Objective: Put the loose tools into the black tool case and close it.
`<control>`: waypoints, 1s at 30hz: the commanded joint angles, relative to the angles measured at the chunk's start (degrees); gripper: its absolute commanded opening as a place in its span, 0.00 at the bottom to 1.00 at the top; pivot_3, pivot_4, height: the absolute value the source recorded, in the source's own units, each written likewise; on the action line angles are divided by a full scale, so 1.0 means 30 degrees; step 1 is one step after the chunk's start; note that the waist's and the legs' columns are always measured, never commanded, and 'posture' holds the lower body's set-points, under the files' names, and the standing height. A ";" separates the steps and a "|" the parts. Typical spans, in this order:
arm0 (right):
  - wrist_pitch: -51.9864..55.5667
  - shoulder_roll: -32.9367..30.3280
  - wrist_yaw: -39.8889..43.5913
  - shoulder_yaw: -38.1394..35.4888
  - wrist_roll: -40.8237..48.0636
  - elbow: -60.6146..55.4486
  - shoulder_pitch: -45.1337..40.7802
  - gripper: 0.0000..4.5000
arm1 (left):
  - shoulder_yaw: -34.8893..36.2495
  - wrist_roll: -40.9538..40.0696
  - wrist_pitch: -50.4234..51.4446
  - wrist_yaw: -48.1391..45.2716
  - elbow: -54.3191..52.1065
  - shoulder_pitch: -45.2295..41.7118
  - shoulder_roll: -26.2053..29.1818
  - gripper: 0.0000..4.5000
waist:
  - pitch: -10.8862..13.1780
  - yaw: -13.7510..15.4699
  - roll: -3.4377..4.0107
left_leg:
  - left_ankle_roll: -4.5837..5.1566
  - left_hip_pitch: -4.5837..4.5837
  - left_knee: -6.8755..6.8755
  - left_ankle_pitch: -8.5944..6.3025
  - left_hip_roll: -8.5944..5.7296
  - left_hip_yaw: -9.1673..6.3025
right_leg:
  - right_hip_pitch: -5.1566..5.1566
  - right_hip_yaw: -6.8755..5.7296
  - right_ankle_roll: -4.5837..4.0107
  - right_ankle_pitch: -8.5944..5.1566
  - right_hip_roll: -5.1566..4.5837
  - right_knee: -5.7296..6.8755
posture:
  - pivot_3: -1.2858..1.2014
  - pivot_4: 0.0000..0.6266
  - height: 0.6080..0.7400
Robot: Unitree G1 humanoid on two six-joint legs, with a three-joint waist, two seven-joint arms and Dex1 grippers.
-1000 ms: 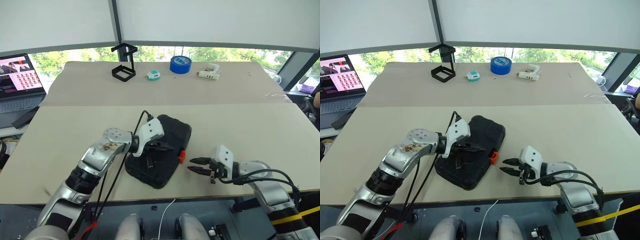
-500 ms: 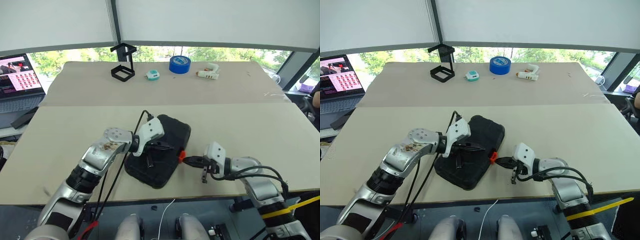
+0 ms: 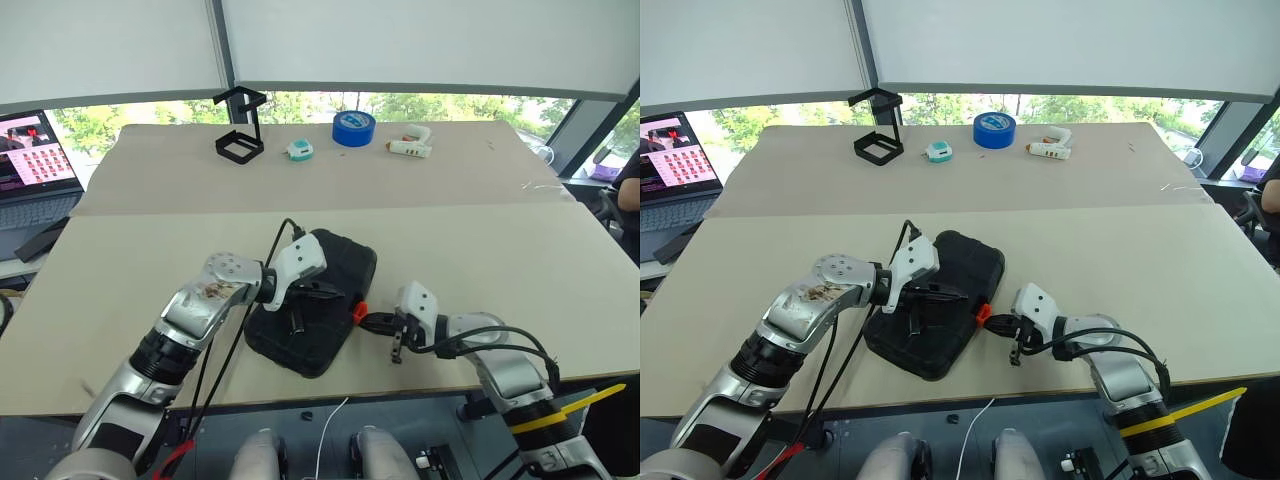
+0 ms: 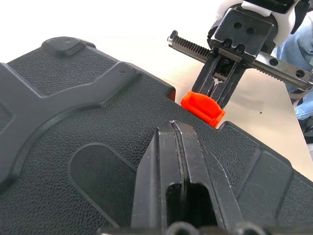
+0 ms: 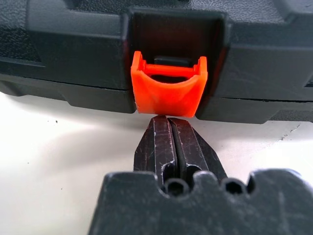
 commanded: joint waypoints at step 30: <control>0.1432 -0.1606 0.0269 -0.1269 0.2012 -0.3513 -0.0405 0.01 | -0.1729 0.1235 0.1563 0.0311 0.1537 0.1474 0.0560 0.00 | -0.0145 0.0150 -0.0104 | -0.0008 0.0115 -0.0123 -0.0004 -0.0024 -0.0008 | 0.0052 0.0025 -0.0096 -0.0095 -0.0014 -0.0027 | 0.52 0.24 1.00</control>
